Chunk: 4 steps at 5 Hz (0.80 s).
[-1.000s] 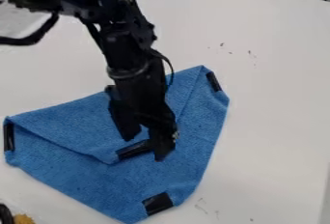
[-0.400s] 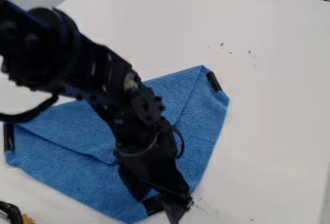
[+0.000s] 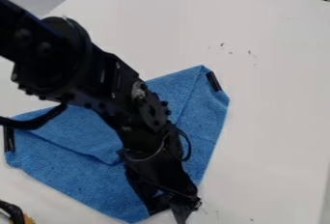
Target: Fold the cloth from top left to bottom right
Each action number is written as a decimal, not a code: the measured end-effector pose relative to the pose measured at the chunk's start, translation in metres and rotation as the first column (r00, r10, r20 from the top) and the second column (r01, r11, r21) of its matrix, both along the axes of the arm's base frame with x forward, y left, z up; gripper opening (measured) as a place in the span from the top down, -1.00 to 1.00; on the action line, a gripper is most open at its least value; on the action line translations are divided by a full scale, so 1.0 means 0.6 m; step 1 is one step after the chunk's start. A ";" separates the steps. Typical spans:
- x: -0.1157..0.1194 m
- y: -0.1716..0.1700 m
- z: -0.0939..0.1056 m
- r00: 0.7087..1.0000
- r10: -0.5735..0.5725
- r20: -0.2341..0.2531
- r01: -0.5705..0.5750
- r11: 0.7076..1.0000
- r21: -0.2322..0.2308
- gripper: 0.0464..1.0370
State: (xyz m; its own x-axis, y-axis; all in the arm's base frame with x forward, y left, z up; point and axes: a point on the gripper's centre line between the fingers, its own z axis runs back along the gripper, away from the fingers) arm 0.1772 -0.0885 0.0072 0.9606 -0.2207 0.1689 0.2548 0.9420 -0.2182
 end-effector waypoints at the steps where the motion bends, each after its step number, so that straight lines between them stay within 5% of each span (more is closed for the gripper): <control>1: 0.003 0.001 -0.003 1.000 0.011 0.011 -0.010 1.000 0.000 -0.32; 3: 0.018 0.004 -0.009 0.999 0.011 0.053 -0.012 1.000 0.019 0.55; 4: 0.022 -0.006 -0.010 0.992 0.082 0.093 -0.079 0.996 -0.037 0.71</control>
